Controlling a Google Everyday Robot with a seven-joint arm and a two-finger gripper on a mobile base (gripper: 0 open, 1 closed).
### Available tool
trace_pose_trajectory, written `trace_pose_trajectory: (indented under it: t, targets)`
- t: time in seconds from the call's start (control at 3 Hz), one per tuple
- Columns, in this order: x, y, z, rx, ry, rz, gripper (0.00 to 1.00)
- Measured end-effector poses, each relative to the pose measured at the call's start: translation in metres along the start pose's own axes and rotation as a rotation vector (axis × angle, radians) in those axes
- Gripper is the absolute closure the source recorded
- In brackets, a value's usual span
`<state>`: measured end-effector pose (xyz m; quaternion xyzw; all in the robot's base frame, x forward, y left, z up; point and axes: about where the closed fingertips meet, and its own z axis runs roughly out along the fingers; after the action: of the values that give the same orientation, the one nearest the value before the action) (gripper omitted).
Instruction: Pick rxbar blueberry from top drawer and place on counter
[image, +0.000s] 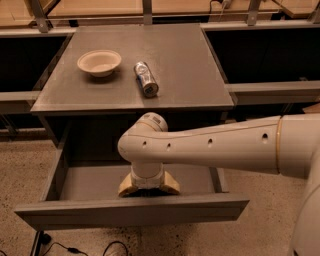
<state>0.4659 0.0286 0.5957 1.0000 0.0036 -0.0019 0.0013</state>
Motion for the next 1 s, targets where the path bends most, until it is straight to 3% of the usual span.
trace_pose_trajectory:
  t: [0.67,1.0]
  targets:
    - [0.0097,0.0081,0.0068,-0.023,-0.068,-0.070,0.00]
    - [0.0097,0.0081,0.0071,-0.023,-0.068,-0.070,0.00]
